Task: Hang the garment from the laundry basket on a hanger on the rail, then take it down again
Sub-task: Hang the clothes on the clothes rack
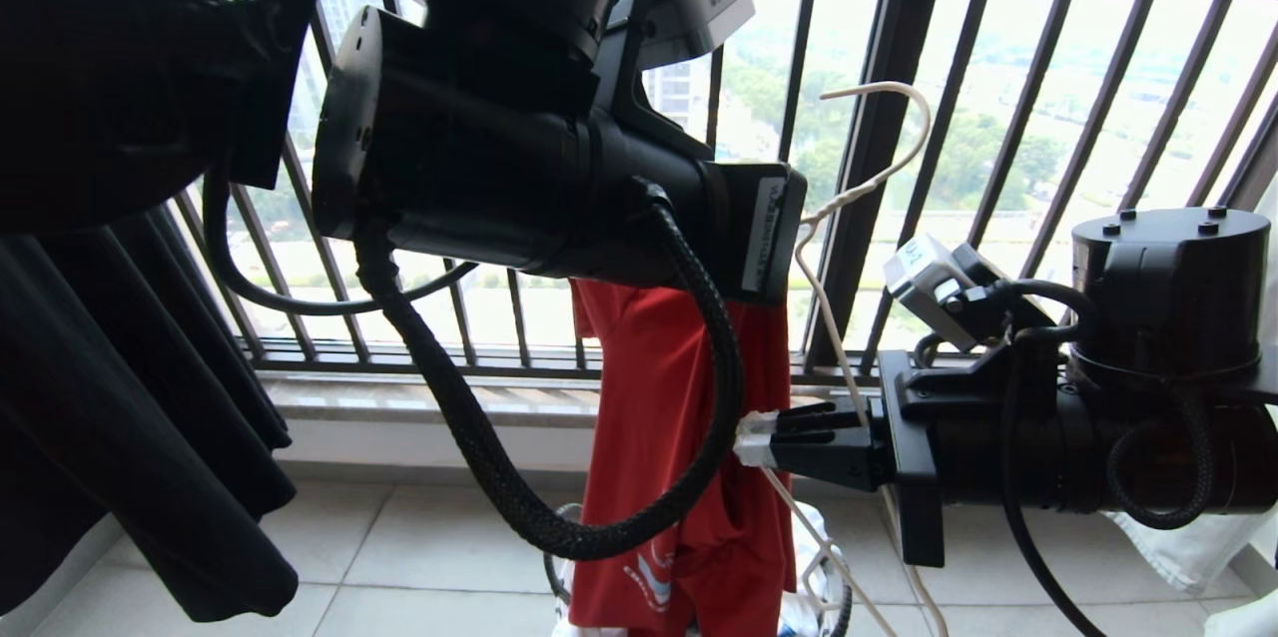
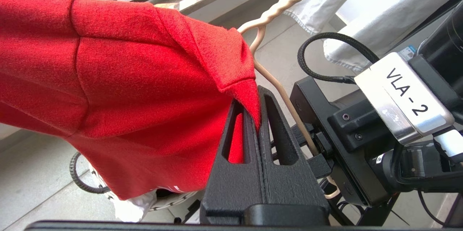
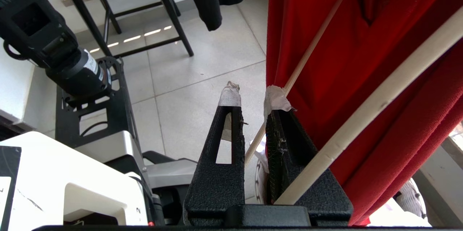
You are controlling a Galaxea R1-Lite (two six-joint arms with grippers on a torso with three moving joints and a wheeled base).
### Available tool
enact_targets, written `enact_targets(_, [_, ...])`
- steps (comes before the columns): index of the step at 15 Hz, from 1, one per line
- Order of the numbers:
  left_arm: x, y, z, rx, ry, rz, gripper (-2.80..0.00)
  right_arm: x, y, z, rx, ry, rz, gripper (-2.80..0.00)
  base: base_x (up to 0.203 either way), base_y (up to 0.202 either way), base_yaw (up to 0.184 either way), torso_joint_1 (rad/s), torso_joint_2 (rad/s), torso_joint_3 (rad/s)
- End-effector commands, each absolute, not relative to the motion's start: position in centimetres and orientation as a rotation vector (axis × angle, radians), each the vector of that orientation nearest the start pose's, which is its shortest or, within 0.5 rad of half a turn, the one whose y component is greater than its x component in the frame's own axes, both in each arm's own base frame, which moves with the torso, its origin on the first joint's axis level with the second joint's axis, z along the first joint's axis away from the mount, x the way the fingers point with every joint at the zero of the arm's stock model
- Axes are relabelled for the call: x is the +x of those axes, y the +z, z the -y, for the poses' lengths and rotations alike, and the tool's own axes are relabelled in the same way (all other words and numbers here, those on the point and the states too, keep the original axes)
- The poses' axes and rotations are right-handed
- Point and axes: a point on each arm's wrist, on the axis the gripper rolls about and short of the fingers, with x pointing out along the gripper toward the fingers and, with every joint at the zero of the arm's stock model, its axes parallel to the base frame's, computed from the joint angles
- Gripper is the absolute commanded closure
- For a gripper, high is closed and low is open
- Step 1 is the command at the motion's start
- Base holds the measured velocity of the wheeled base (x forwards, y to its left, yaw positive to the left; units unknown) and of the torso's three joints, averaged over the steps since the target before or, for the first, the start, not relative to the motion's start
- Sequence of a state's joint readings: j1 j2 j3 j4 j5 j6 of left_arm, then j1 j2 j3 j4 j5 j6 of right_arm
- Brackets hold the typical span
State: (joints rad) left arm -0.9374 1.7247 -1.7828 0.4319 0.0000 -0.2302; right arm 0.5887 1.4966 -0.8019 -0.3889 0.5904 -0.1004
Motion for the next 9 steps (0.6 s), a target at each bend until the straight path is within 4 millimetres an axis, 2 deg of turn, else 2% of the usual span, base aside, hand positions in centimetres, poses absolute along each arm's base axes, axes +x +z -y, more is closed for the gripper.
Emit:
enact_targets(1, [17.86,34.75,25.03,-0.037,-0.892,-0.444,0.0,20.52,21.53,-15.18,-0.087,1.187,-0.264,0.0,0.0,0.0,0.0,0.0,0.0,0.0])
enact_targets(9, [18.01,34.43,25.39,-0.019,-0.895,-0.446,0.0,20.85,21.67,-14.87,-0.085,1.169,-0.259,0.0,0.0,0.0,0.0,0.0,0.0,0.0])
